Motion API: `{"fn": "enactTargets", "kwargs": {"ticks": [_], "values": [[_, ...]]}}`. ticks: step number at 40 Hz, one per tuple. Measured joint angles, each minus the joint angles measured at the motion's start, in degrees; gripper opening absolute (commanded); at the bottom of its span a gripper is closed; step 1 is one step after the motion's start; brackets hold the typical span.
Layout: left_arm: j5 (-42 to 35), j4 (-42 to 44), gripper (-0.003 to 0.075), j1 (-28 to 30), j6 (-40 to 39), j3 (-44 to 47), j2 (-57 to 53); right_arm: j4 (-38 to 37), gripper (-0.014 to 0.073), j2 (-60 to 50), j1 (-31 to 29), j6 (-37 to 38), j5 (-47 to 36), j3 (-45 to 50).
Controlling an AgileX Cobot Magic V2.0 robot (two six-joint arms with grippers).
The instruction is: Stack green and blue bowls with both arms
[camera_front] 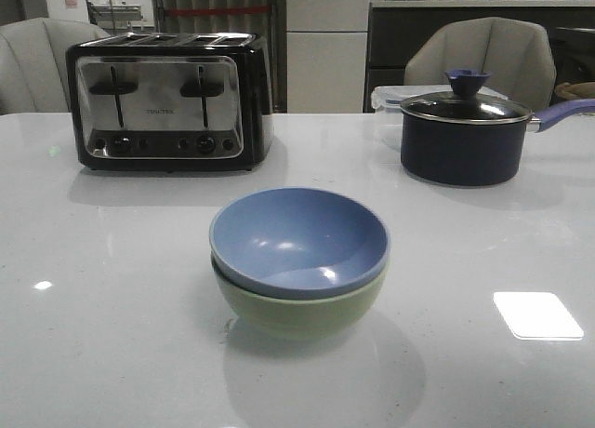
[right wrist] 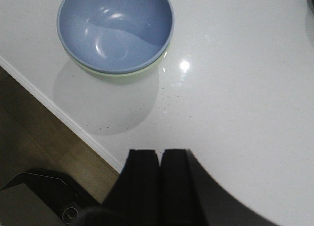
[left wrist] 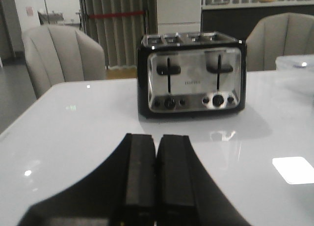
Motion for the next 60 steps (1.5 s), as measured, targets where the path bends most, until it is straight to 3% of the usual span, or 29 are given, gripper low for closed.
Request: {"fn": "enactTargets", "kwargs": {"ticks": [52,60], "values": [[-0.99,0.0,0.0093,1.42,-0.12,0.0,0.0,0.0,0.0052,-1.1,-0.12,0.0,0.0,0.39],[-0.99,0.0,0.0093,1.42,-0.12,0.0,0.0,-0.41,0.0052,-11.54,-8.06,0.0,-7.52,6.74]]}}
